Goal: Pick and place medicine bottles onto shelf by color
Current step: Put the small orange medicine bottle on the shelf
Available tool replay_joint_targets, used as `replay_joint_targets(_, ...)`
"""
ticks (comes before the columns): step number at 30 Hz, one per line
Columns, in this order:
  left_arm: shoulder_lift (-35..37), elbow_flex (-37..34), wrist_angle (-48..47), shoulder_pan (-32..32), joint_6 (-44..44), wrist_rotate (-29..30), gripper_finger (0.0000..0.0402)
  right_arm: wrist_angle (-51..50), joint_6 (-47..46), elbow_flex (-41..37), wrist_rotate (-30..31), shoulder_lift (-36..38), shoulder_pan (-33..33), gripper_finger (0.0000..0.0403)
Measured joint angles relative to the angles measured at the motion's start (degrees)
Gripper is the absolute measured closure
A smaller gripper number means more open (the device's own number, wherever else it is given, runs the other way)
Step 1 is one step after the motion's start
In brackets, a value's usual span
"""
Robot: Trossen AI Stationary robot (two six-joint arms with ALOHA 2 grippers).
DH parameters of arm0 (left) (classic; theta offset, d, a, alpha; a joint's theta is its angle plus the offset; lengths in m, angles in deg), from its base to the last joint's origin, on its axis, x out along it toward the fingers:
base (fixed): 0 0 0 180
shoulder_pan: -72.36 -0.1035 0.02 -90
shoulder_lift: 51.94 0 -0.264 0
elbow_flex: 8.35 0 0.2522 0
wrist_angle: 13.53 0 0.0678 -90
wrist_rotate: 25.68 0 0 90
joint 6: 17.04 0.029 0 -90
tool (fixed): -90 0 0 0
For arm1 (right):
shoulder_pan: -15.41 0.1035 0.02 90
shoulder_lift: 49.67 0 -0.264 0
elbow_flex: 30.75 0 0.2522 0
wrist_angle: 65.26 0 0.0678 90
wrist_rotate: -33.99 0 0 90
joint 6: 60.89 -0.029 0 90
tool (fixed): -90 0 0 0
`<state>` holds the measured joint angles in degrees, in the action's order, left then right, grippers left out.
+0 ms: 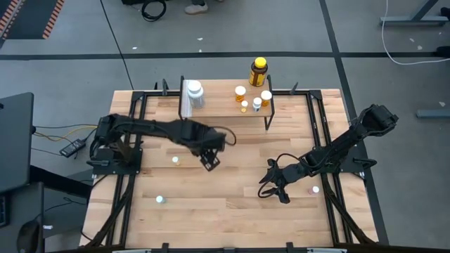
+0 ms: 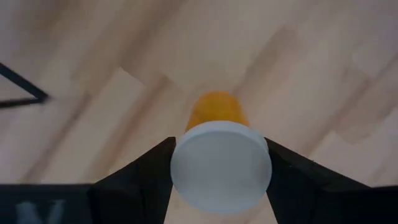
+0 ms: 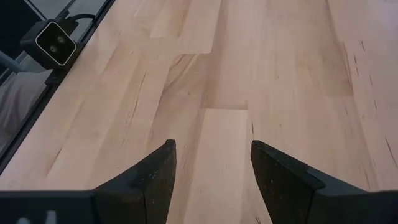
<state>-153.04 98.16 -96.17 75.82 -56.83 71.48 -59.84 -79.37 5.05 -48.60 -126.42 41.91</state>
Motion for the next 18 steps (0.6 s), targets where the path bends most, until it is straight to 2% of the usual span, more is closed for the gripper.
replay_joint_targets(18,0.00,10.38,-0.75,-17.11,15.51,1.01,0.0179,0.00,-0.52,0.00,0.36,0.00,0.00,0.0189)
